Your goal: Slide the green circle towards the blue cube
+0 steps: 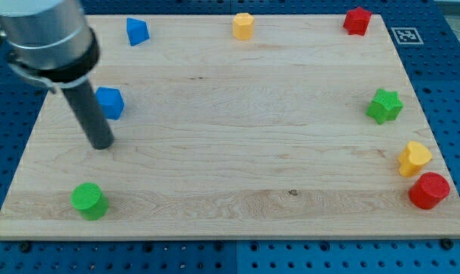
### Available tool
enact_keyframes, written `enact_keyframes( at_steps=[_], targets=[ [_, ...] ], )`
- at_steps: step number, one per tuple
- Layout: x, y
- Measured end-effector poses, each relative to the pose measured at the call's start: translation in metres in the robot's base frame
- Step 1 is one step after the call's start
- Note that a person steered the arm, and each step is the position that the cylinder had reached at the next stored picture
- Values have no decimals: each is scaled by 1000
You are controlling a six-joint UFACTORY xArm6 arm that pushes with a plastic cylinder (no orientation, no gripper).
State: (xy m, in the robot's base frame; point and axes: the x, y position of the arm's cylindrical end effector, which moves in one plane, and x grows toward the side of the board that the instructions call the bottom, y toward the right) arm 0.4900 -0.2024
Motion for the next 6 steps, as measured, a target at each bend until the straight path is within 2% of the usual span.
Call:
enact_keyframes(
  at_steps=[2, 3, 6],
  targets=[
    [28, -42],
    [30, -43],
    [102, -43]
  ],
)
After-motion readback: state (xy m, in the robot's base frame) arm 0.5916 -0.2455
